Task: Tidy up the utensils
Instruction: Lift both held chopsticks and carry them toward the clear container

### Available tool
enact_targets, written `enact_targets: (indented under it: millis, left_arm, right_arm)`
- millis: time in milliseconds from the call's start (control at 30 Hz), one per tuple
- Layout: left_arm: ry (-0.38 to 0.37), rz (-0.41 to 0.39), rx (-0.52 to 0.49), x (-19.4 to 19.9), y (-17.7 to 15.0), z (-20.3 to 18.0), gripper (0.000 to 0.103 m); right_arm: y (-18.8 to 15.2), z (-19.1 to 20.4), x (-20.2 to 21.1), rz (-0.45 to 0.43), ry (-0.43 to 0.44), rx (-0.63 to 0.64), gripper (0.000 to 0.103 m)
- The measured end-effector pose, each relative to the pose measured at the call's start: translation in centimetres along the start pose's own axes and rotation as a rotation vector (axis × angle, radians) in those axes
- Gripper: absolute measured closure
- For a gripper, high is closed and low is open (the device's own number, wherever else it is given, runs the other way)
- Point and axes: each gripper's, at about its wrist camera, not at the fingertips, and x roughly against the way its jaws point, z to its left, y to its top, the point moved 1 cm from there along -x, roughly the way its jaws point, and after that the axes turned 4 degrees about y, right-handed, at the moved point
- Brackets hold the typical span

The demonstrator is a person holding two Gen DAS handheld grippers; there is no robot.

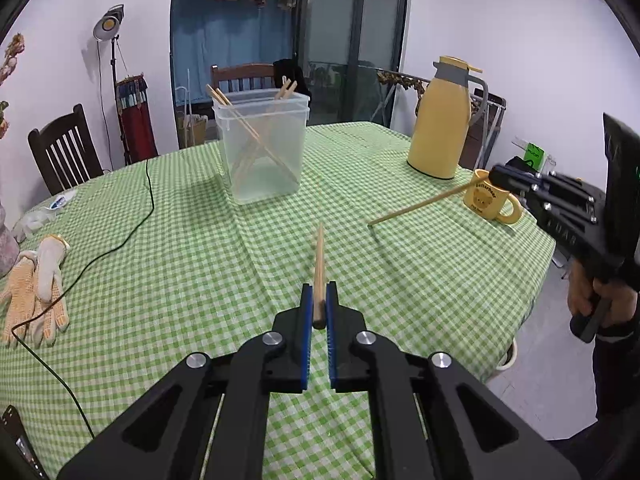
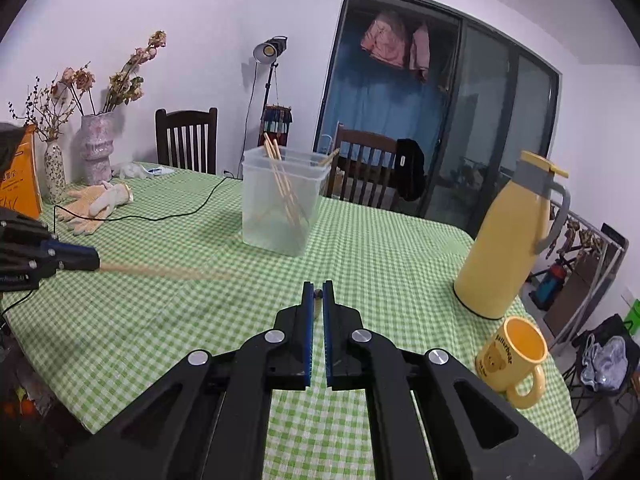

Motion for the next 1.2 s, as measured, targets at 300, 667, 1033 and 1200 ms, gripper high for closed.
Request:
enact_targets:
  millis: [300, 667, 1033, 1200]
  left_arm:
    - [-0.014, -0.033, 0.006, 0.9, 1.5, 0.8, 0.099]
    - [-0.046, -0.077, -0.008, 1.2, 8.4, 2.7, 0.099]
    - [-0.083, -0.014, 0.008, -3.2, 14.7, 3.8, 0.099]
    - [-0.096, -0.036, 0.030, -3.9, 16.2, 4.4, 0.100]
  right_arm:
    - [1.0, 0.3, 0.4, -0.025, 0.016, 0.013, 0.099]
    - [5.7, -1.4, -2.0, -0.024, 0.164, -0.018, 0.099]
    - [8.5, -4.4, -5.9, 0.065, 0.211, -0.126, 0.099]
    - [9.5, -4.4, -6.5, 0.068, 0.241, -0.118, 0.099]
